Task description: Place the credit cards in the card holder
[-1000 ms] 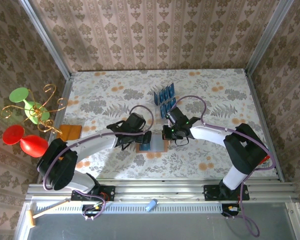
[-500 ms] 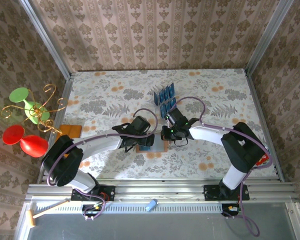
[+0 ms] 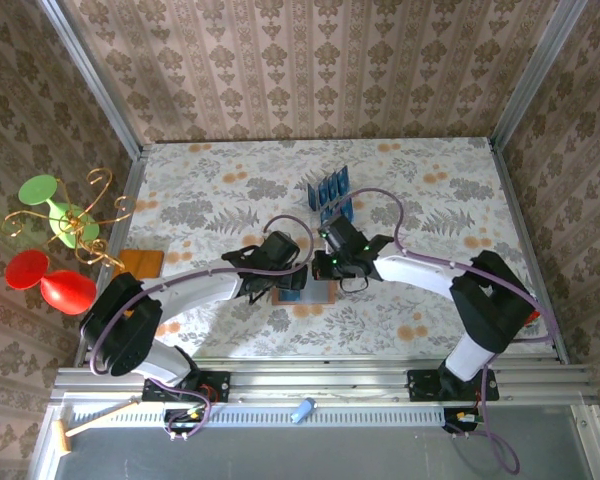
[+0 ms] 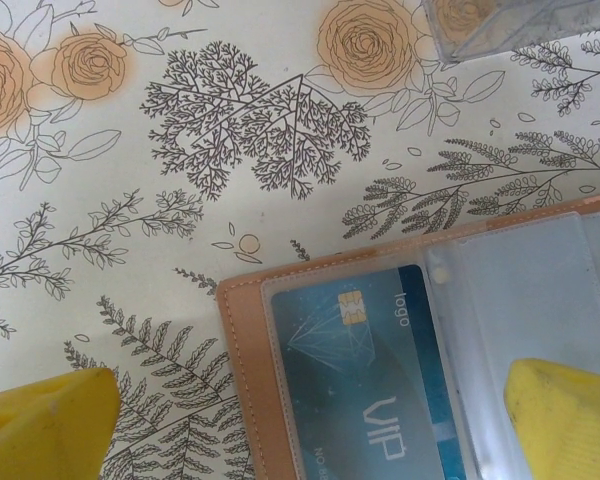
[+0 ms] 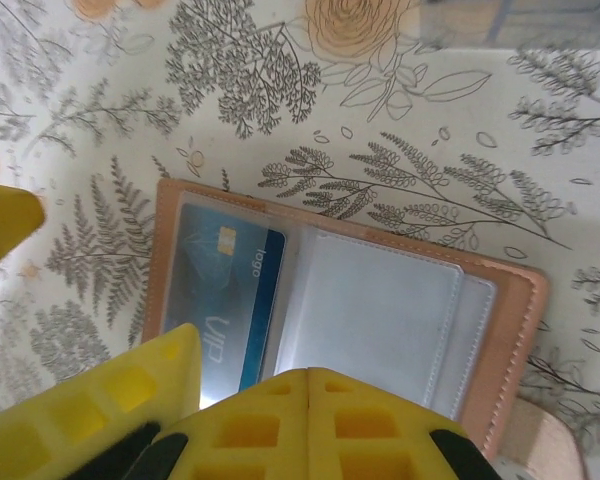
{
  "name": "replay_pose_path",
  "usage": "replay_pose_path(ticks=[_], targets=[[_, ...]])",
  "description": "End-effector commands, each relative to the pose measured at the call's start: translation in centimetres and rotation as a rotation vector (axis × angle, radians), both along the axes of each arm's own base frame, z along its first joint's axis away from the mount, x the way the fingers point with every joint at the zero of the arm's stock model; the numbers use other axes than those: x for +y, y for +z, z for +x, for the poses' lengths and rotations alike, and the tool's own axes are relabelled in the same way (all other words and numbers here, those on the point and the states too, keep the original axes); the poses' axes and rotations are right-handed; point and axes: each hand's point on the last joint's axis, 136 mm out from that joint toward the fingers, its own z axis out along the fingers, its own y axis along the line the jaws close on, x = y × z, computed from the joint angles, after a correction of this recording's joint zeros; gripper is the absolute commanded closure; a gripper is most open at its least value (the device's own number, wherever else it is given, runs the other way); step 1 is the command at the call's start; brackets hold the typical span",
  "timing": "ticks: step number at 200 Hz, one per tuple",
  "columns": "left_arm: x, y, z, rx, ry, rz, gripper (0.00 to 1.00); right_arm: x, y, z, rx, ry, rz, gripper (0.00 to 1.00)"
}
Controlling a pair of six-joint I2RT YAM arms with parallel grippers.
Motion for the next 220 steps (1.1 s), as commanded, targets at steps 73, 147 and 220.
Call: replay_pose_path(ticks=[73, 147, 220], targets=[[0.2, -0.4, -0.4, 0.005, 0.008, -0.007, 0.00, -1.6, -3.5, 0.7, 0.018, -0.068, -0.136, 0.97], [0.2, -1.2, -0.5, 0.014, 0.008, 0.000, 0.00, -1.6, -4.8, 0.8, 0.051, -0.063, -0.127, 0.98], [-0.4, -2.4, -0.7, 0.018, -0.019, -0.020, 0.00, 0.1, -5.4, 0.4, 0.095, -0.046, -0.034, 0.99]])
